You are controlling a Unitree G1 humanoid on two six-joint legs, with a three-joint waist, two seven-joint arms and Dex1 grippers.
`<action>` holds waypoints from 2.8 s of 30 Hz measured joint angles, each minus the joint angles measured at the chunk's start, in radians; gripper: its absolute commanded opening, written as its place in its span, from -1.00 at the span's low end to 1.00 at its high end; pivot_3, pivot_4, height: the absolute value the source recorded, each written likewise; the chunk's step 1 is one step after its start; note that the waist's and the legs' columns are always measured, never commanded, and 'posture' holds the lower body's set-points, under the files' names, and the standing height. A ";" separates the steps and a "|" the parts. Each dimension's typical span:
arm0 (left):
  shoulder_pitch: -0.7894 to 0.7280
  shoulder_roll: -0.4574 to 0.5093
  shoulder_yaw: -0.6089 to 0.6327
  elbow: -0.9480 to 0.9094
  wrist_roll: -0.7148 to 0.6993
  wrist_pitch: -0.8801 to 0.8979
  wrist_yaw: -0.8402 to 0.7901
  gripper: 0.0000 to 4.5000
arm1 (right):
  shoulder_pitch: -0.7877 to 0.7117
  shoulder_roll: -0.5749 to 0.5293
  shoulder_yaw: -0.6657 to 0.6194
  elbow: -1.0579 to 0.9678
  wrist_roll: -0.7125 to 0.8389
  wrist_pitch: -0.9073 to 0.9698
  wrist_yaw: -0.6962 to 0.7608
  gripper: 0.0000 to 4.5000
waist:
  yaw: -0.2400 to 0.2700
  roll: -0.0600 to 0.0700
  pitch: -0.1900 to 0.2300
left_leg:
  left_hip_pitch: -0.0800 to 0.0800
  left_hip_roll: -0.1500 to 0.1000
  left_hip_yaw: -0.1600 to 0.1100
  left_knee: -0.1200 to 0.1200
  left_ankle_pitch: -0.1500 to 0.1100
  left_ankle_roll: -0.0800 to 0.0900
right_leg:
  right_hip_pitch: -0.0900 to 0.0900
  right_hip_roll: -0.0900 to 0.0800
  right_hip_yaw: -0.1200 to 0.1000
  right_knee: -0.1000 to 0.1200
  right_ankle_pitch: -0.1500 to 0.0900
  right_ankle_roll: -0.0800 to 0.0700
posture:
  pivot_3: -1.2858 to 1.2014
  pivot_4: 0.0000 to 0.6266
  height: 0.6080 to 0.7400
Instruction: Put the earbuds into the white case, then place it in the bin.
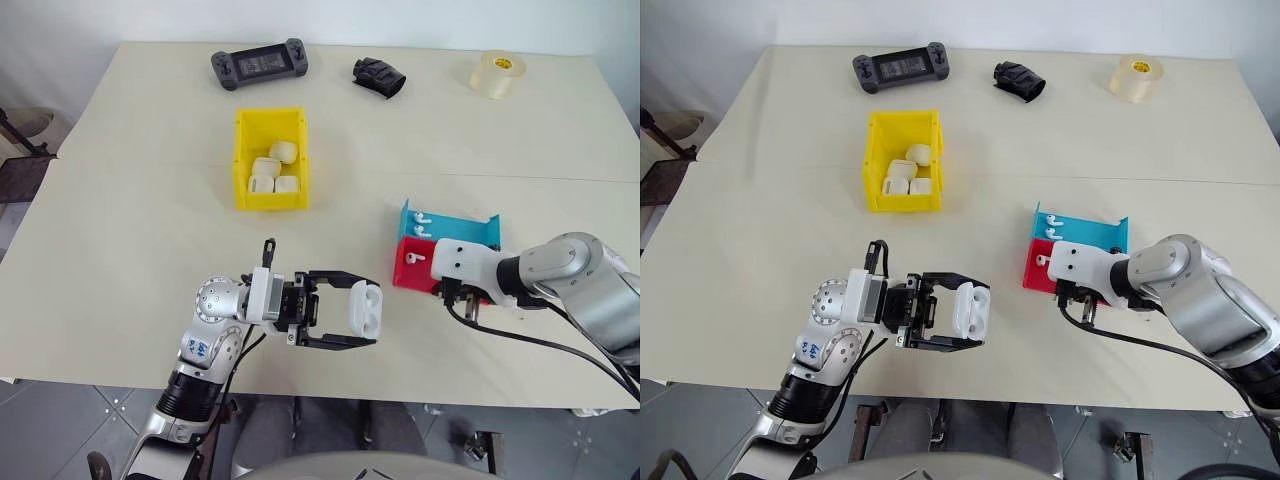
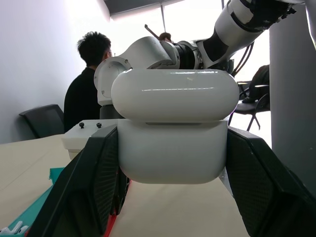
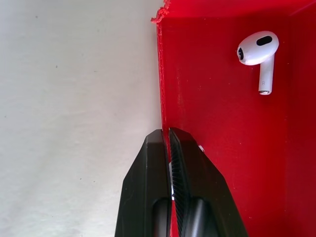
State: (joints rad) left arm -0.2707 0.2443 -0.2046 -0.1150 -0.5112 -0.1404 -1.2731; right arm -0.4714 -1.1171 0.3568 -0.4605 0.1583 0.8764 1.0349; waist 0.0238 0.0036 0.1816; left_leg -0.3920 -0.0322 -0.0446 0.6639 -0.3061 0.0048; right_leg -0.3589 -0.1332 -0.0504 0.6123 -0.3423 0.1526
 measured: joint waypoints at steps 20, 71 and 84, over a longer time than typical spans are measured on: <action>0.000 -0.026 -0.051 -0.034 0.007 0.050 0.047 0.25 | 0.235 -0.141 -0.335 -0.066 0.135 -0.133 0.111 0.98 | 0.002 0.000 0.000 | 0.000 0.000 0.000 0.000 0.000 0.000 | 0.001 0.000 0.000 -0.001 0.000 0.001 | 0.03 -0.52 1.00; 0.098 0.069 0.033 -0.113 -0.011 0.111 0.100 0.25 | -0.220 0.194 0.109 0.288 -0.192 -0.211 0.196 0.98 | -0.002 0.001 0.001 | -0.001 -0.001 0.000 -0.001 0.000 -0.001 | -0.001 0.000 0.000 0.000 0.000 0.001 | 0.03 -0.52 1.00; 0.098 0.064 0.030 -0.113 -0.011 0.107 0.103 0.25 | -0.232 0.215 0.108 0.316 -0.219 -0.230 0.199 0.12 | -0.002 0.001 0.001 | 0.000 0.000 0.000 0.000 0.000 -0.001 | -0.001 0.000 0.000 0.000 0.000 0.001 | 0.03 -0.52 1.00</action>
State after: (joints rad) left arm -0.1723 0.3084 -0.1746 -0.2283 -0.5223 -0.0331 -1.1702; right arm -0.7033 -0.9018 0.4648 -0.1443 -0.0605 0.6462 1.2336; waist 0.0214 0.0048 0.1823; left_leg -0.3924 -0.0326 -0.0448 0.6634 -0.3059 0.0042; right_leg -0.3599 -0.1331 -0.0503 0.6127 -0.3418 0.1533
